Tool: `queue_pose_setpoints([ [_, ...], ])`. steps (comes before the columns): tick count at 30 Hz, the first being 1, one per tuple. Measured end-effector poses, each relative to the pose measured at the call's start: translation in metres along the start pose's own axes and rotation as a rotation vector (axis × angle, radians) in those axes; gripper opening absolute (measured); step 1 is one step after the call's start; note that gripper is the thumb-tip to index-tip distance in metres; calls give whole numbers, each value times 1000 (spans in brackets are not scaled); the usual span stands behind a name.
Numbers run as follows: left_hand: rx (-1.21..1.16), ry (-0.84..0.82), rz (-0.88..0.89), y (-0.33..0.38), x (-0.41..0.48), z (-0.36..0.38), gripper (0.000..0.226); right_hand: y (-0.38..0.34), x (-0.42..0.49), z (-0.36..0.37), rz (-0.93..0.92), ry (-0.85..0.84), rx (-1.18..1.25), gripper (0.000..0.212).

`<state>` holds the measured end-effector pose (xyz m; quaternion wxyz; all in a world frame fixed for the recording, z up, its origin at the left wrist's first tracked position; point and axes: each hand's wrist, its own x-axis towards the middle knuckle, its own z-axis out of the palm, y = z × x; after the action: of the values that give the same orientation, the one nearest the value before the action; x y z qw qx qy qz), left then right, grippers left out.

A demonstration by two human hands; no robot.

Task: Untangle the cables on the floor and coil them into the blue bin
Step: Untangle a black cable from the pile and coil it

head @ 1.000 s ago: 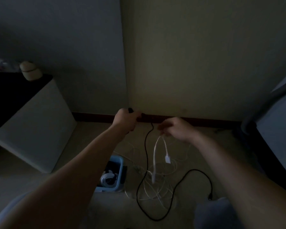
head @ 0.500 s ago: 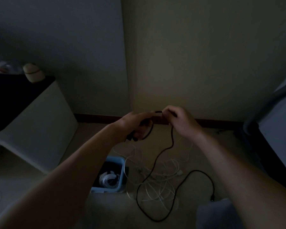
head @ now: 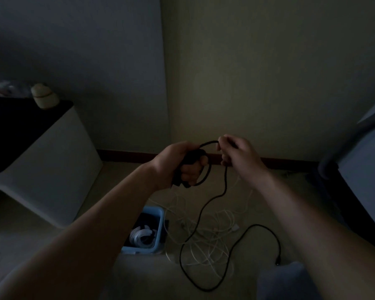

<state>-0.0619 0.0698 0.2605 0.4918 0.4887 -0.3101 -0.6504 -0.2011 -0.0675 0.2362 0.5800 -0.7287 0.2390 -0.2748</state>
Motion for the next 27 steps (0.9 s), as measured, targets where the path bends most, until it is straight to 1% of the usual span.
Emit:
queue_pose_setpoints([
  [3, -34, -65, 71, 2, -1, 0, 42, 2, 0, 1, 75, -50, 94, 30],
  [5, -76, -69, 111, 4, -3, 2, 39, 4, -1, 4, 148, -89, 106, 35],
  [7, -165, -27, 169, 7, -6, 2, 37, 6, -3, 8, 265, -113, 168, 39],
  [9, -297, 46, 255, 10, -8, 1, 39, 9, -7, 9, 381, -181, 220, 39],
  [11, -451, 133, 352, 14, -9, -4, 40, 14, -12, 11, 417, -286, 143, 35],
  [13, -582, 216, 437, 17, -10, -12, 40, 18, -15, 16, 379, -353, -16, 33],
  [15, -643, 299, 484, 17, -9, -20, 41, 18, -16, 21, 304, -389, -168, 30],
  [18, -629, 410, 510, 16, -7, -25, 43, 12, -19, 27, 175, -436, -301, 22],
  [19, -612, 446, 513, 16, -6, -27, 44, 9, -20, 28, 148, -451, -307, 24],
  [21, -540, 554, 506, 16, -3, -32, 43, 2, -21, 30, 158, -472, -221, 32],
  [23, -418, 666, 479, 14, 0, -37, 42, -5, -21, 30, 180, -478, -125, 29],
  [25, -295, 743, 452, 11, 1, -38, 41, -11, -20, 30, 160, -463, -135, 19],
  [27, -190, 787, 442, 9, 3, -34, 39, -16, -20, 30, 125, -433, -166, 19],
])
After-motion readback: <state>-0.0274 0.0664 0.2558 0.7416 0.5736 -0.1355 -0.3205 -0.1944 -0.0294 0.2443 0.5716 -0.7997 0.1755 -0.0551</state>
